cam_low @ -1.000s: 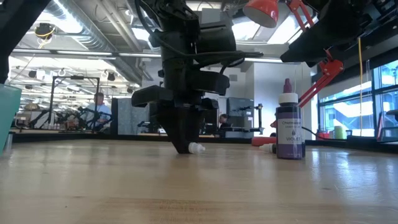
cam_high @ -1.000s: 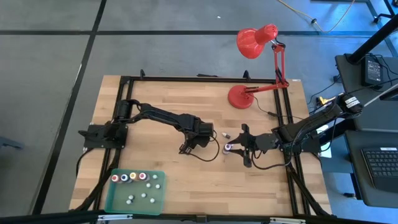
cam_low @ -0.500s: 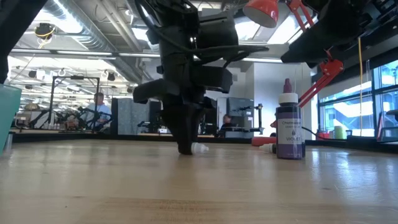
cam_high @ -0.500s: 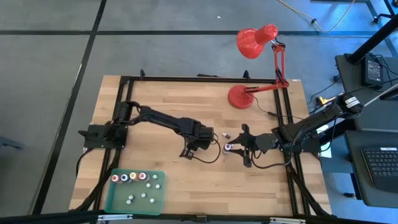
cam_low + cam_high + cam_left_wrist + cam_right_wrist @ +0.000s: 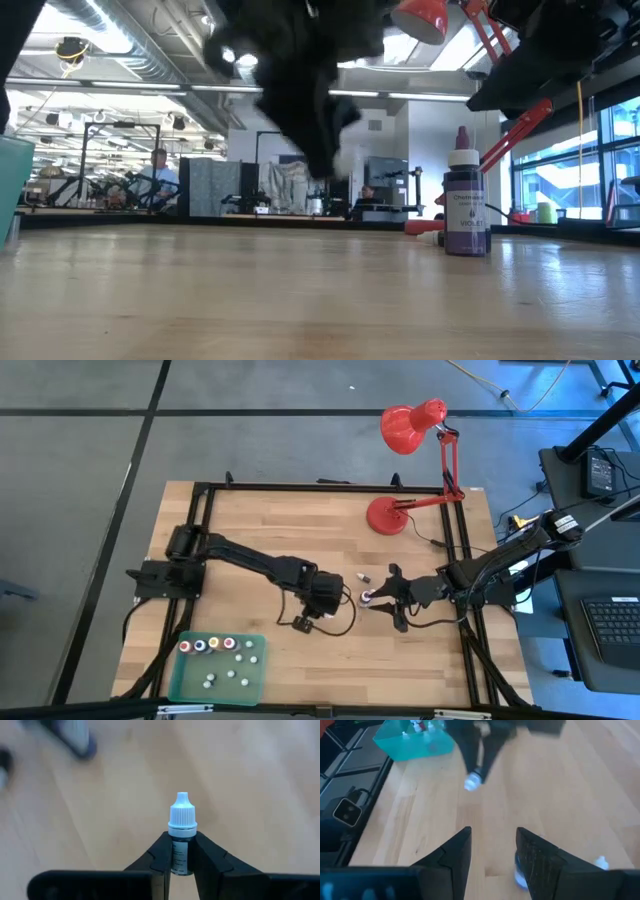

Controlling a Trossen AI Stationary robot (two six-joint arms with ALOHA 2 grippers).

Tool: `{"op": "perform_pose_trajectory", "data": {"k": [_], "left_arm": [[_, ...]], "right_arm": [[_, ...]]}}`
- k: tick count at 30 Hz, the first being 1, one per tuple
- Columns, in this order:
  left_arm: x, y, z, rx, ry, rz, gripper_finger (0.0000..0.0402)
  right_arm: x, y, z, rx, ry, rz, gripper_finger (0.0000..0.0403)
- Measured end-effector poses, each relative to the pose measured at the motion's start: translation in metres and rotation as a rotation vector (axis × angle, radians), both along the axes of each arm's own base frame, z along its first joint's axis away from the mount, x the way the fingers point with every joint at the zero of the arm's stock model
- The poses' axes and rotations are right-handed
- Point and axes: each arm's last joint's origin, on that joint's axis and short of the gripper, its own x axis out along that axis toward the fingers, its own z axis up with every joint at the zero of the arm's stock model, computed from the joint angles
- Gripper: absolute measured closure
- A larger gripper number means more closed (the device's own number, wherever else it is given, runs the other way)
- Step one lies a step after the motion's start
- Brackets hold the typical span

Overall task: Pick & Place food coloring
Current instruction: Put the green food coloring into the blue bin

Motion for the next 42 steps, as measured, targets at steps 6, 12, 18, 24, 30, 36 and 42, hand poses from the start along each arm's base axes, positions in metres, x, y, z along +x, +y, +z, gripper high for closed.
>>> {"op": "perform_pose_trajectory", "data": {"k": [6,12,18,24,30,36,42], "left_arm": [[-0.026,-0.012,0.017,-0.061,-0.196,0.007,0.0350],[-0.063,-0.024,0.018,-0.209,-0.633,0.022,0.0345],[-0.093,-0.029,-0.009,-0.201,-0.859,0.083,0.0338],[-0.108,-0.026,-0.029,-0.124,-0.826,0.161,0.0336],[-0.111,-0.025,-0.033,-0.115,-0.812,0.160,0.0336],[-0.107,-0.025,-0.041,-0.101,-0.830,0.141,0.0336],[-0.097,-0.023,-0.057,-0.111,-0.883,0.138,0.0336]], "right_arm": [[-0.005,0.010,0.000,0.021,0.006,0.032,0.0246],[-0.006,0.016,0.003,0.003,-0.045,0.006,0.0246],[-0.003,0.016,0.007,0.014,-0.099,-0.020,0.0246],[0.009,0.023,0.007,-0.028,-0.197,0.021,0.0246],[0.030,0.030,0.003,-0.100,-0.346,0.055,0.0246],[0.050,0.032,-0.008,-0.159,-0.471,0.049,0.0246],[0.065,0.028,-0.024,-0.159,-0.483,0.033,0.0246]]}}
